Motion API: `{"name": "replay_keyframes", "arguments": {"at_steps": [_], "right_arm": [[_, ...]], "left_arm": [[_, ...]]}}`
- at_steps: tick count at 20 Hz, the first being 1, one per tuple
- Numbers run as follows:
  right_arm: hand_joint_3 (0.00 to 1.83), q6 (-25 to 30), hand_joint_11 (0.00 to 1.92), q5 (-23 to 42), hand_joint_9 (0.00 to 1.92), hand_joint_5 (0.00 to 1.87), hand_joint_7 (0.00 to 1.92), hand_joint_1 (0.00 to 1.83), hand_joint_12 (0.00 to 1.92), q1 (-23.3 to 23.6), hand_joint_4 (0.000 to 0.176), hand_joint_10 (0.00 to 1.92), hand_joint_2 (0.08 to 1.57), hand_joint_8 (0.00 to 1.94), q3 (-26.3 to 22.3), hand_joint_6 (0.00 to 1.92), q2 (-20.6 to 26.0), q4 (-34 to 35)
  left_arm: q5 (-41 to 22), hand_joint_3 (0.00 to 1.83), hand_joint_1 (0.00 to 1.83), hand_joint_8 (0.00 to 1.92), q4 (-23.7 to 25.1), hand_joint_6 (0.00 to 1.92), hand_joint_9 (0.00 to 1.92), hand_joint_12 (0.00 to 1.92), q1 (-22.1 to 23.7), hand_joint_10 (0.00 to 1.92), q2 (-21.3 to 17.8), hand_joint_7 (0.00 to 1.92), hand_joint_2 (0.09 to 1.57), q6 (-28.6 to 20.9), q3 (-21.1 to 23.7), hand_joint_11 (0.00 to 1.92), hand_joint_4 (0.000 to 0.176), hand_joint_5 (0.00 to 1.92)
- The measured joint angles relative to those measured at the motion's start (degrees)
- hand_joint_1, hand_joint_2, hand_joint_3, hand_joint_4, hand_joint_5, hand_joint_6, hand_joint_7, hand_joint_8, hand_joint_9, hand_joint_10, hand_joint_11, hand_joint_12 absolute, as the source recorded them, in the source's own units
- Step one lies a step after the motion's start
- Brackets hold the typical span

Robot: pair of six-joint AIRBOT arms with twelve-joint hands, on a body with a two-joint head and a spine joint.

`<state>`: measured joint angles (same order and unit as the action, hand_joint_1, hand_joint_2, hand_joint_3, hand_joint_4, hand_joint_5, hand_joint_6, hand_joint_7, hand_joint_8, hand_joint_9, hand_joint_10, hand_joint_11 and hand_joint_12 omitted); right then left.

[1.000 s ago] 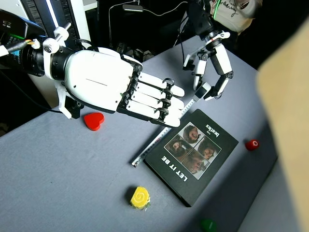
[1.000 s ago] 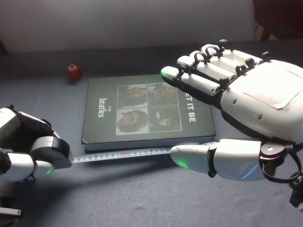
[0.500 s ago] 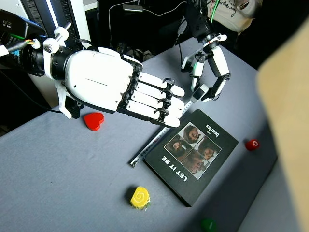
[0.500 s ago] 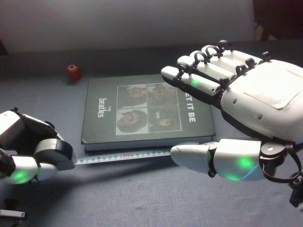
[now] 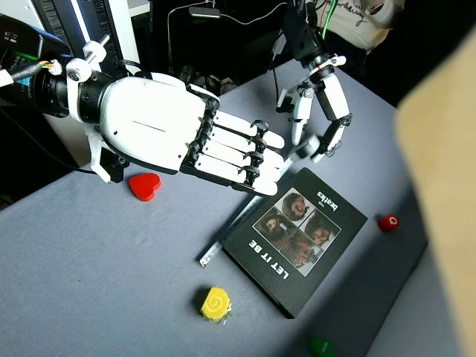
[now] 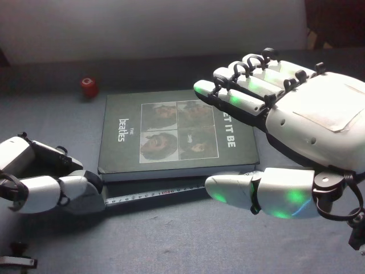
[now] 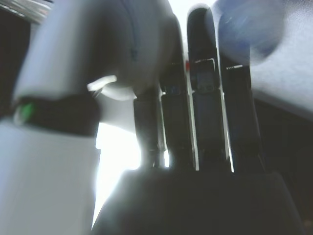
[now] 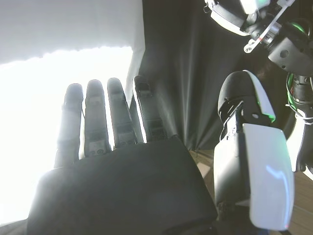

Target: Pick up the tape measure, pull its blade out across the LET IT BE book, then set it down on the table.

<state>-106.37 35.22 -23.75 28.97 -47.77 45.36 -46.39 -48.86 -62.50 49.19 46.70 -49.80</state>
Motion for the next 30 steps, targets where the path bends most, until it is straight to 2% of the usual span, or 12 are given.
{"name": "replay_keyframes", "arguments": {"at_steps": [9,17,20,21,23,24,25,26,27,28,29,30], "right_arm": [[0.00,0.02,0.01,0.00,0.00,0.00,0.00,0.00,0.03,0.00,0.067,0.00,1.09,0.00,0.00,0.00,0.00,-0.02],[0.00,1.60,0.01,0.02,0.00,0.00,0.00,0.00,0.03,-0.02,0.067,0.00,1.09,0.00,-0.02,0.00,0.00,-1.84],[0.00,2.71,0.04,0.22,0.00,0.00,0.00,0.00,0.05,-0.15,0.031,0.00,1.09,0.00,0.07,0.00,0.09,-2.56],[0.00,2.75,0.01,0.15,0.03,0.08,0.02,0.00,0.27,-0.20,0.007,0.00,1.09,0.00,0.11,0.01,0.07,-2.58],[0.00,2.86,0.00,0.20,0.31,0.47,0.39,0.00,0.91,-0.20,0.000,0.03,1.12,0.01,0.11,0.03,0.17,-2.62],[0.00,2.89,0.08,0.31,0.46,0.61,0.54,0.00,1.07,-0.20,0.000,0.05,1.15,0.03,0.11,0.05,0.17,-2.62],[0.00,2.93,0.36,0.31,0.64,0.78,0.74,0.19,1.25,-0.20,0.000,0.51,1.18,0.09,0.13,0.13,0.20,-2.54],[0.00,3.26,0.73,0.28,0.77,0.81,0.76,0.48,1.61,-0.20,0.000,1.38,1.19,0.81,0.17,0.89,0.20,-2.62],[0.00,3.56,0.73,0.33,0.77,0.81,0.76,0.48,1.61,-0.20,0.000,1.38,1.19,0.81,0.17,0.89,0.20,-2.62],[0.00,3.65,0.86,0.20,0.80,0.76,0.70,0.58,1.80,-0.20,0.000,1.75,1.20,1.26,0.17,1.32,0.22,-2.58],[0.00,4.00,0.86,-0.39,0.80,0.76,0.70,0.58,1.80,-0.20,0.000,1.75,1.20,1.26,0.24,1.32,0.42,-2.60],[0.00,4.33,1.28,-0.59,1.05,0.67,0.86,0.83,1.90,-0.17,0.000,1.89,1.20,1.80,0.35,1.80,0.50,-2.73]], "left_arm": [[0.46,0.00,0.50,0.00,0.17,0.00,0.57,0.47,0.37,0.00,-0.44,0.59,1.03,0.04,0.46,0.42,0.000,0.56],[2.05,0.00,0.51,0.00,-1.38,0.00,0.55,0.46,10.21,0.00,-5.31,0.58,1.02,4.90,-0.46,0.42,0.000,0.56],[4.24,0.00,0.51,0.01,-3.56,0.00,0.60,0.46,15.28,0.01,-6.80,0.64,1.02,8.74,-0.35,0.42,0.000,0.58],[4.83,0.00,0.50,0.02,-3.89,0.00,0.65,0.47,17.25,0.02,-7.21,0.68,1.02,9.94,-0.35,0.44,0.000,0.59],[6.45,0.00,0.50,0.01,-5.70,0.00,0.76,0.54,22.45,0.02,-7.69,0.80,1.01,14.58,-0.35,0.53,0.000,0.68],[7.85,0.00,0.53,0.01,-7.08,0.00,0.79,0.61,25.83,0.01,-8.00,0.83,1.00,18.34,-0.20,0.52,0.000,0.72],[9.79,0.00,0.55,0.02,-8.81,0.01,0.83,0.72,29.59,0.03,-8.09,0.88,1.01,23.19,0.02,0.52,0.000,0.81],[11.80,0.00,0.64,0.09,-10.62,0.04,0.91,0.94,32.92,0.11,-8.11,0.96,1.00,28.22,0.57,0.54,0.000,0.92],[13.86,0.00,0.64,0.09,-13.35,0.04,0.91,0.94,36.26,0.11,-8.09,0.96,1.00,33.73,1.27,0.54,0.000,0.92],[15.17,0.00,0.68,0.62,-17.40,0.06,0.75,1.09,39.93,0.65,-7.87,0.80,1.00,40.50,2.54,0.55,0.000,0.97],[15.15,0.00,0.68,0.62,-22.64,0.06,0.75,1.09,43.08,0.65,-7.61,0.80,1.00,48.37,4.44,0.55,0.000,0.97],[14.51,0.00,0.86,1.63,-28.20,1.43,0.75,1.75,45.22,1.64,-7.28,0.72,1.05,55.87,6.80,0.73,0.000,0.67]]}}
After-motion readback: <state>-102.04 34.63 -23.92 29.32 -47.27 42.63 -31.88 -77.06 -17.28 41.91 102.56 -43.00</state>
